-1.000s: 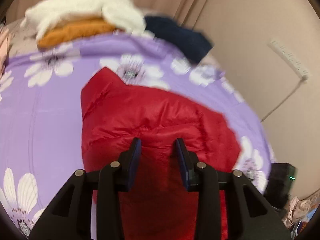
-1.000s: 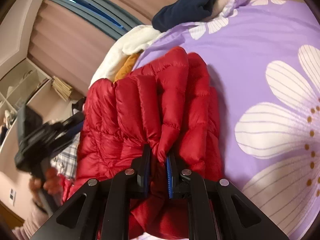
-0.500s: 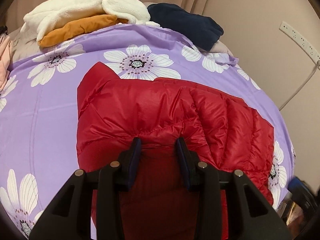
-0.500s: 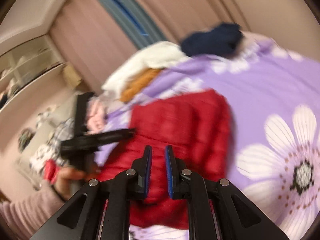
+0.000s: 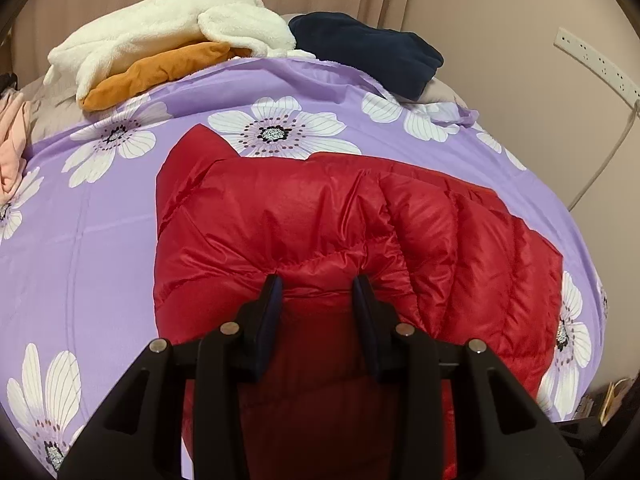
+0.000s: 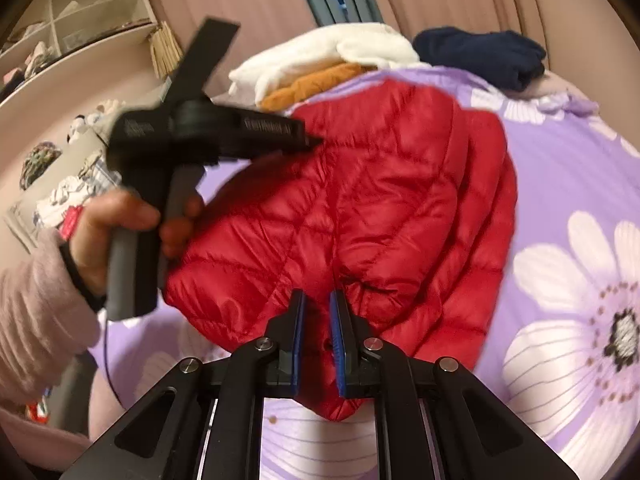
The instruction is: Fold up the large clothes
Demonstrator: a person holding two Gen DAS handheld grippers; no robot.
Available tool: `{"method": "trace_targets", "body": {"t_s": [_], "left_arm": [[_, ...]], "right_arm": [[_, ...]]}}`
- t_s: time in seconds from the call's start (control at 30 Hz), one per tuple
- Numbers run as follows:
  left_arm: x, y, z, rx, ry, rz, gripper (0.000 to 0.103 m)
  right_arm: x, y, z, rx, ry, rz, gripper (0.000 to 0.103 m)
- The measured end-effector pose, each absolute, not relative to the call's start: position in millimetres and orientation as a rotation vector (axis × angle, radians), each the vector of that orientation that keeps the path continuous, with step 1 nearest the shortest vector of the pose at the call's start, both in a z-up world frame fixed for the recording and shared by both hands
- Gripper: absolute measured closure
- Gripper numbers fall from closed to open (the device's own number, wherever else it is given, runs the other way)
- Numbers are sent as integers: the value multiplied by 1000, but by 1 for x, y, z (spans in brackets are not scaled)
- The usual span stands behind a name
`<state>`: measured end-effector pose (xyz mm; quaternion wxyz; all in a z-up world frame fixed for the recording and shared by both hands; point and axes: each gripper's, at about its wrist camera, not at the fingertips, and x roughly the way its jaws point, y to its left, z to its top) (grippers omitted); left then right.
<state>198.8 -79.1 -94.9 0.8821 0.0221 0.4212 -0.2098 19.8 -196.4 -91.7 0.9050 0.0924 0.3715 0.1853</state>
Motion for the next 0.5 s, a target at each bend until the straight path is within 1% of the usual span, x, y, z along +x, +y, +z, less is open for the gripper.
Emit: {"method": "trace_targets", "body": {"t_s": [0.13, 0.2, 0.3, 0.5], "left_arm": [[196, -81, -96, 67, 863, -424, 66], [194, -83, -95, 83, 856, -417, 66], [192, -84, -94, 106, 845, -412, 66], [193, -81, -94, 101, 841, -414, 66]], "right_arm": [[23, -193, -103, 207, 768, 382, 93], [24, -195, -98, 216, 774, 390, 93], [24, -201, -79, 229, 770, 420, 93], [36, -219, -34, 299, 622, 427, 92]]}}
